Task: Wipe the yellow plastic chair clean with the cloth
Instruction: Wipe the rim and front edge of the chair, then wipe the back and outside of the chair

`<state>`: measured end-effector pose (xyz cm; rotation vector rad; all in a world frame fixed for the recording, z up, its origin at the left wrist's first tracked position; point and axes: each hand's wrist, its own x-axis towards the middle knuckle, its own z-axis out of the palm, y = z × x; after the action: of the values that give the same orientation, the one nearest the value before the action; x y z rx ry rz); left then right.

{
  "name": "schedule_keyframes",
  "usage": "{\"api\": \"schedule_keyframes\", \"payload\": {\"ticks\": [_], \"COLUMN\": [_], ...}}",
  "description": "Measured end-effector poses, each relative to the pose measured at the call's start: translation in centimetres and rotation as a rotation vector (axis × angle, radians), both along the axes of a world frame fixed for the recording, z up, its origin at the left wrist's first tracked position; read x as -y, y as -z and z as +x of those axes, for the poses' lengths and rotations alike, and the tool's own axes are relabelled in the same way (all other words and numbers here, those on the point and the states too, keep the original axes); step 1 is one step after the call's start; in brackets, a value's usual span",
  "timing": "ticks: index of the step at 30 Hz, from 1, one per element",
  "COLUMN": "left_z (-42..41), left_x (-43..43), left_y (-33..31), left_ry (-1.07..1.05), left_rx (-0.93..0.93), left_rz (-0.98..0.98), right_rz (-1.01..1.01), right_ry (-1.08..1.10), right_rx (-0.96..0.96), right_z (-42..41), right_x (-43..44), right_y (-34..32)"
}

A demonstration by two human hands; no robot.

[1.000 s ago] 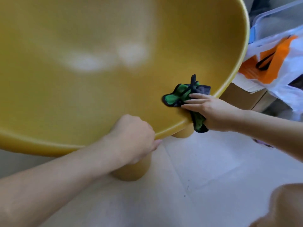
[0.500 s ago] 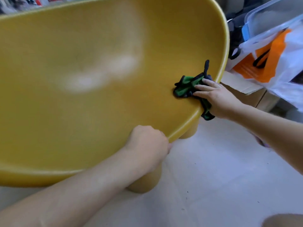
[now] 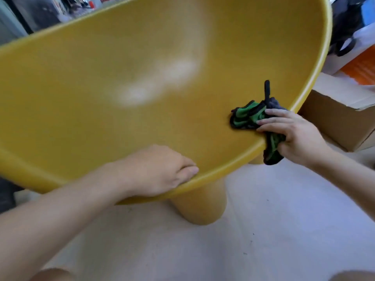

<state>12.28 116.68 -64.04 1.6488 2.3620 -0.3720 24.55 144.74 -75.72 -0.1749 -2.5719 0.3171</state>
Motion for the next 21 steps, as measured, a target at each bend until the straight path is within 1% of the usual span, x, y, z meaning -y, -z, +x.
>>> {"api": "schedule_keyframes", "payload": {"ticks": [2,4,6,8,9,11,14,16,18,20,21], "left_z": [0.0,0.3,0.5,0.9,0.9,0.6,0.8,0.2,-1.1,-3.7,-5.5], "left_x": [2.9,4.9,6.8,8.1,8.6,9.0,8.3,9.0,11.1,14.1,15.6], "left_y": [-1.7,-3.6,-5.1,-6.1,-6.1,-4.9,-4.4,-5.1,-6.9,-9.3,-10.5], "left_ry": [0.020,0.018,-0.032,-0.050,-0.015,0.127,0.230,0.286,0.351,0.328,0.302], "left_rx": [0.024,-0.024,-0.125,-0.247,-0.312,-0.418,-0.449,-0.465,-0.531,-0.565,-0.569], "left_rz": [-0.006,0.007,-0.021,-0.060,-0.052,-0.043,-0.004,0.115,0.314,0.440,0.466], "right_rz": [0.001,-0.060,-0.154,-0.317,-0.363,-0.409,-0.549,-0.556,-0.585,-0.632,-0.643], "right_ry": [0.094,0.182,0.257,0.277,0.230,0.064,-0.148,-0.215,-0.243,-0.270,-0.276], "right_rx": [0.061,0.096,0.053,0.044,0.072,0.191,0.330,0.334,0.333,0.305,0.285], "right_z": [-0.1,-0.5,-0.7,-0.7,-0.7,-0.4,-0.4,-1.1,-2.3,-3.8,-4.6], "right_x": [-2.2,-3.4,-2.2,0.9,3.0,7.4,13.1,16.3,19.3,22.6,24.5], "right_y": [-0.9,-2.4,-3.5,-4.1,-4.5,-5.8,-8.1,-10.2,-12.7,-15.1,-16.2]}}
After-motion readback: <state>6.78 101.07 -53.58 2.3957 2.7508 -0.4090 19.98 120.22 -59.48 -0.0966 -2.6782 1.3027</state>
